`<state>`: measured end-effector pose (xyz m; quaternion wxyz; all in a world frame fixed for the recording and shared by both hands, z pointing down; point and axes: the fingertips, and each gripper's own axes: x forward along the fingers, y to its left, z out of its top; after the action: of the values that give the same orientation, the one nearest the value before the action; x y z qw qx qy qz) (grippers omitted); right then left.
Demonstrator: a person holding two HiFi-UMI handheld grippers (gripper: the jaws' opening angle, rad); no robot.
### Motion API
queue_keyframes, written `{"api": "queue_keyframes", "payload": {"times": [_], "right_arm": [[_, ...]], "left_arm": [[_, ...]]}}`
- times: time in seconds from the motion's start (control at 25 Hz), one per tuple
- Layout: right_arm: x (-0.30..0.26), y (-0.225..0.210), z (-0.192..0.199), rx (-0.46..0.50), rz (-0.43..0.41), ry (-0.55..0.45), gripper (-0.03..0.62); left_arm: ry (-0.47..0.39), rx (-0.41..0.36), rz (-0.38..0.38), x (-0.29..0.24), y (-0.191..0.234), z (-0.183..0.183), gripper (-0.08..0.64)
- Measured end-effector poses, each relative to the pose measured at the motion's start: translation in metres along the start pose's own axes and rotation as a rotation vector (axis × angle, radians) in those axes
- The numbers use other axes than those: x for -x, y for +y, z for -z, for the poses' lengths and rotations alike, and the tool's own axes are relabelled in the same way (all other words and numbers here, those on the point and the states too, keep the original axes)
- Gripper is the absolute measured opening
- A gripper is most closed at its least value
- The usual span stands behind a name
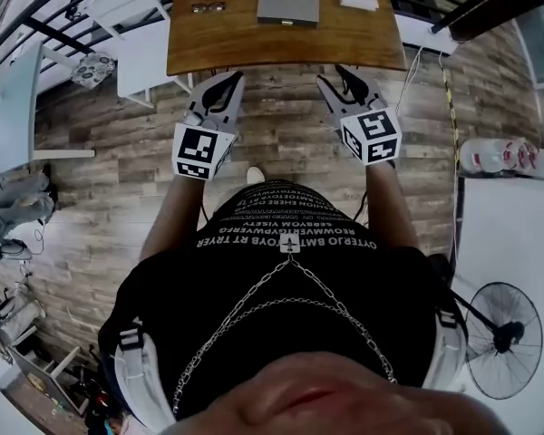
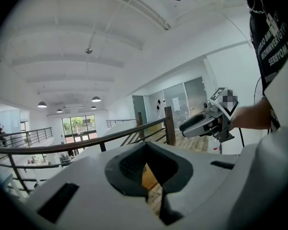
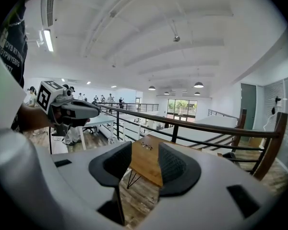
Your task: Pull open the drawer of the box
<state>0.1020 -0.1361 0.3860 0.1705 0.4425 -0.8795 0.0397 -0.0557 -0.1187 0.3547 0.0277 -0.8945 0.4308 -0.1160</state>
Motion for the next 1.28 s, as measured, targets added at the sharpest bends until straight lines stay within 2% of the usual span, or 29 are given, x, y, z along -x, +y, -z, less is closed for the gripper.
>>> {"api": "queue_keyframes", "payload": {"times": [0.24, 0.36, 0.64, 0.96, 1.28], "right_arm": [[-0.020, -0.007, -0.008, -0.005, 0.021, -0.014, 0.172], [-0.026, -0.006, -0.013, -0.005, 0.027, -0.022, 0.172], [-0.046, -0.002, -0.022, -0.013, 0.047, -0.023, 0.170], [-0.062, 0.005, -0.033, -0.020, 0.087, -0.026, 0.167], [-0.076, 0.026, -0.051, 0.000, 0.087, -0.029, 0.166]], "left_arm": [[0.010, 0.003, 0.005, -0.008, 0.021, 0.007, 0.005], [-0.018, 0.002, 0.009, -0.012, 0.029, 0.000, 0.005], [-0.026, 0.007, 0.024, -0.013, 0.051, 0.006, 0.005], [-0.052, 0.019, 0.035, -0.006, 0.075, 0.011, 0.005], [-0.066, 0.027, 0.036, 0.010, 0.098, 0.014, 0.005]]}}
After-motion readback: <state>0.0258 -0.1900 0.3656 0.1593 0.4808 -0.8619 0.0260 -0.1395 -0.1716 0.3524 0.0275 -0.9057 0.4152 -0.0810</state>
